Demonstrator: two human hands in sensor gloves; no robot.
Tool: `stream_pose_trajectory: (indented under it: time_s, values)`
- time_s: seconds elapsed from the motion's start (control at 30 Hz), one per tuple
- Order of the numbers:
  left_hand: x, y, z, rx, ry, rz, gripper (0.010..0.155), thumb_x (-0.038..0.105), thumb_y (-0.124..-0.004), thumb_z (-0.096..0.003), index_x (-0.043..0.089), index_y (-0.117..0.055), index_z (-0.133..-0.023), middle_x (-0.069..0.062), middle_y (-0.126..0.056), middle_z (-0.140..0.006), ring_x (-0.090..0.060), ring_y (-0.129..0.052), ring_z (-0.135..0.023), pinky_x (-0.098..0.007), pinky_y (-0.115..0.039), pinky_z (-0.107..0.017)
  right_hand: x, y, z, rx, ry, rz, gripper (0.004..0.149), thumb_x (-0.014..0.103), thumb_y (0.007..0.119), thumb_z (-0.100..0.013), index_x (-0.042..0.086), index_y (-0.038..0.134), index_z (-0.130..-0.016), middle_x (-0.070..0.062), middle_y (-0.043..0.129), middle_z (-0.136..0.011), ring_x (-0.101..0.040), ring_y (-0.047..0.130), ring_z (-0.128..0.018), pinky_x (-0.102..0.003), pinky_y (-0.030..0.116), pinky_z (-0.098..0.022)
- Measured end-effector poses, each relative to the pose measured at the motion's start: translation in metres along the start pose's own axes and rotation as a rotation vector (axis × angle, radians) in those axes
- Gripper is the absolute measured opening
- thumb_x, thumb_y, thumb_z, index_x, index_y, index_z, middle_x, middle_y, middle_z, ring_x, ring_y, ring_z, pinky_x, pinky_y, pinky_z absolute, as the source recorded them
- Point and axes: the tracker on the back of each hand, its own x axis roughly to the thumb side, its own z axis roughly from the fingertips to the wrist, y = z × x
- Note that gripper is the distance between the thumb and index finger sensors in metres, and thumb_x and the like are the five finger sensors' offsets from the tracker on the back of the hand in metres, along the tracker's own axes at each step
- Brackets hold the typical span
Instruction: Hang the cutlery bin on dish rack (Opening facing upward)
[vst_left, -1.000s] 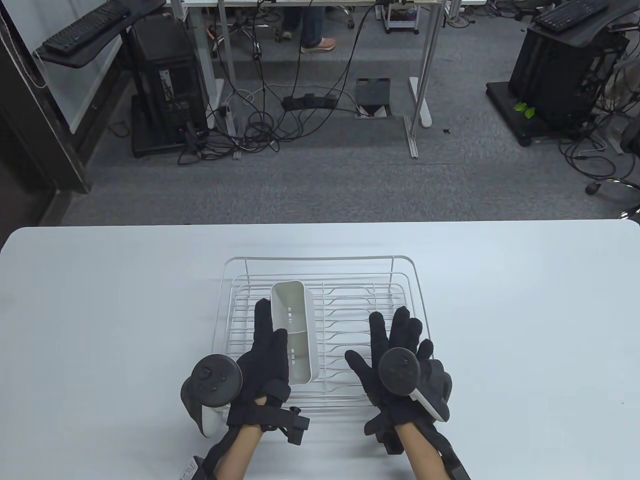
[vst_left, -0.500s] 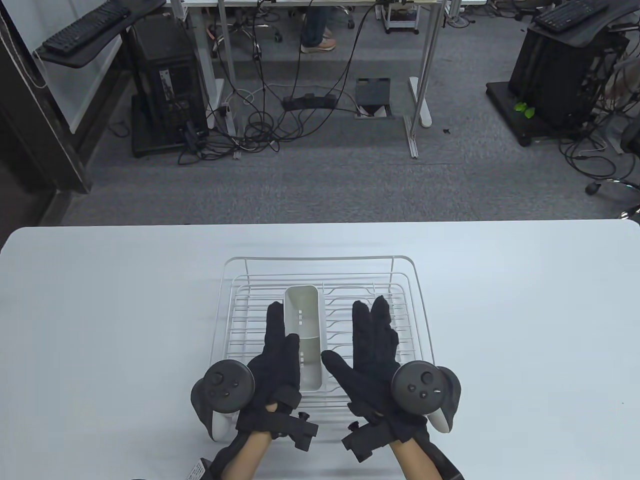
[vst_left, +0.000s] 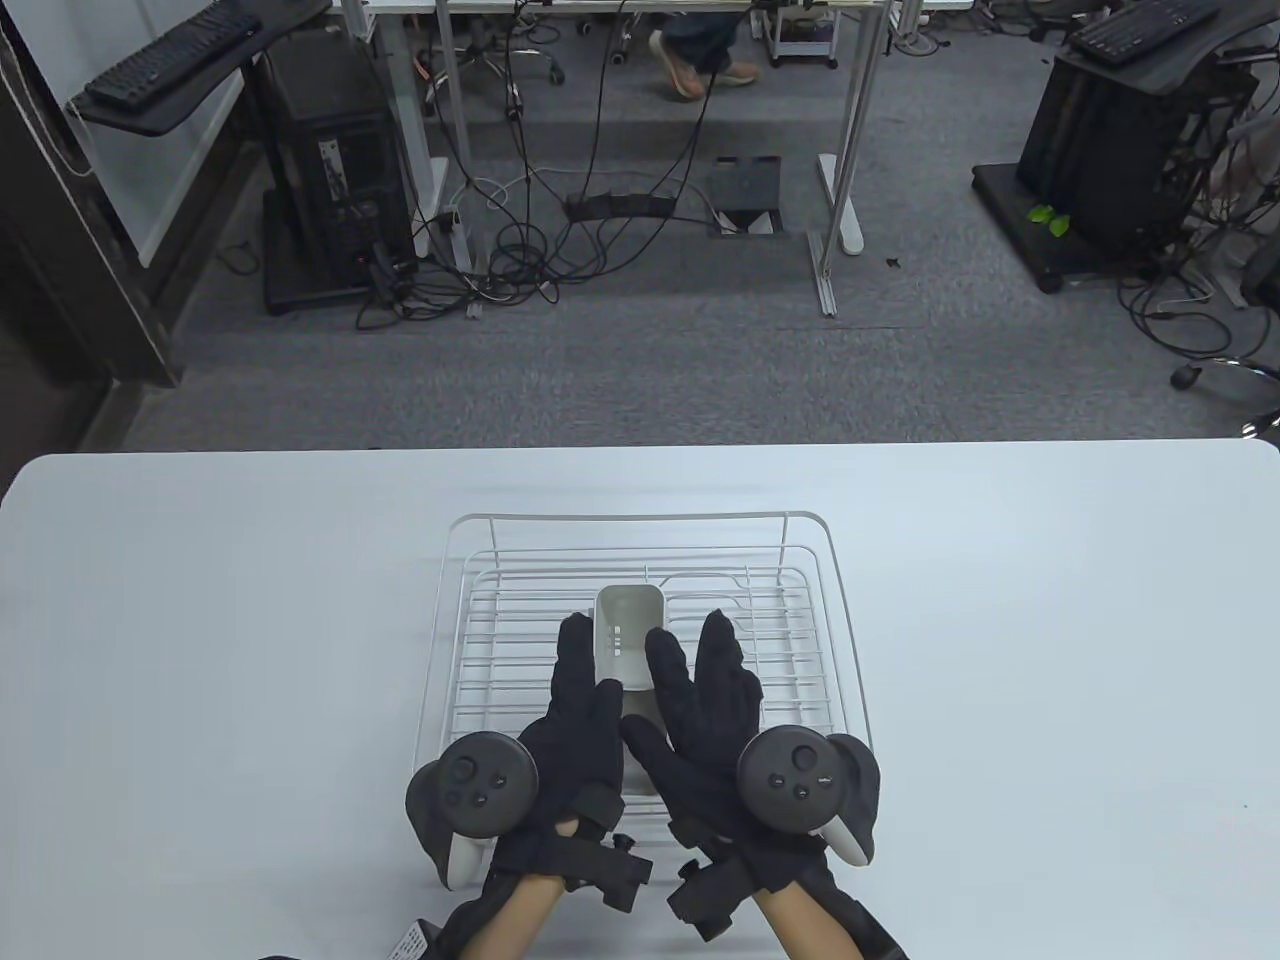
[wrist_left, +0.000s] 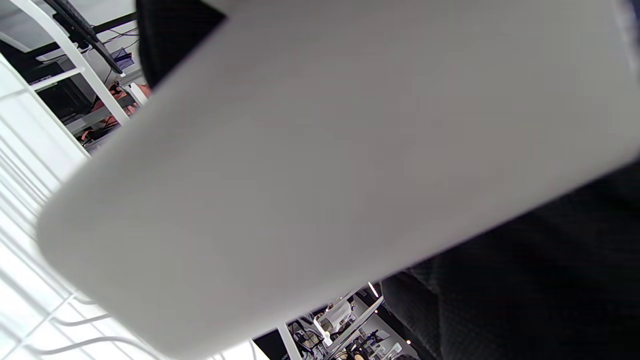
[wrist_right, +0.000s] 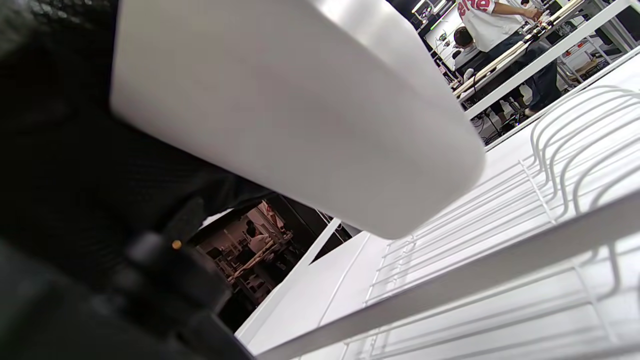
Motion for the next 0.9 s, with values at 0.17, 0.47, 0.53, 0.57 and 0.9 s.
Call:
stream_pose_trajectory:
  time_s: [0.17,0.47,0.53,0.57,0.9]
  values:
    - [0.002,-0.005,0.002,-0.003,-0.014,-0.017,0.062,0.039,-0.053,-0.0644,0.015,-0.030,-0.116,-0.025,-0.048,-0.113,-0.045,-0.082,-0.090,-0.049,-0.079,-0.057,-0.002,0.000,-0.001,0.017,0.011,-0.014,0.061,0.034,0.063,-0.062,0.036,0.023,-0.109,-0.030,0.004,-0.108,-0.058,0.016,-0.098,-0.067,0.015,-0.064]
    - [0.005,-0.010,0.004,-0.024,-0.026,-0.015,0.062,0.039,-0.053,-0.0643,0.015,-0.030,-0.116,-0.026,-0.048,-0.113,-0.045,-0.081,-0.090,-0.049,-0.079,-0.057,-0.003,0.000,-0.003,0.030,-0.005,-0.039,0.061,0.024,0.061,-0.061,0.030,0.024,-0.109,-0.031,0.009,-0.108,-0.057,0.024,-0.098,-0.066,0.021,-0.065]
    - [0.005,-0.010,0.004,-0.029,-0.024,-0.014,0.062,0.039,-0.053,-0.0643,0.015,-0.030,-0.116,-0.026,-0.048,-0.113,-0.045,-0.081,-0.090,-0.049,-0.079,-0.057,-0.003,0.000,-0.003,0.032,-0.008,-0.039,0.061,0.022,0.061,-0.061,0.029,0.025,-0.109,-0.032,0.009,-0.108,-0.057,0.026,-0.098,-0.066,0.022,-0.066]
    - [0.005,-0.010,0.004,-0.029,-0.024,-0.015,0.062,0.039,-0.053,-0.0643,0.015,-0.030,-0.116,-0.026,-0.048,-0.113,-0.045,-0.081,-0.090,-0.049,-0.079,-0.057,-0.003,0.000,-0.003,0.032,-0.009,-0.037,0.060,0.021,0.061,-0.060,0.028,0.025,-0.109,-0.032,0.010,-0.108,-0.058,0.026,-0.098,-0.066,0.023,-0.066]
    - [0.006,-0.012,0.004,-0.038,-0.034,-0.024,0.062,0.039,-0.052,-0.0644,0.015,-0.028,-0.116,-0.026,-0.046,-0.113,-0.045,-0.081,-0.091,-0.049,-0.079,-0.057,-0.003,0.001,-0.003,-0.025,-0.026,-0.028,0.059,0.016,0.060,-0.058,0.023,0.032,-0.109,-0.034,0.015,-0.107,-0.057,0.036,-0.097,-0.065,0.031,-0.067]
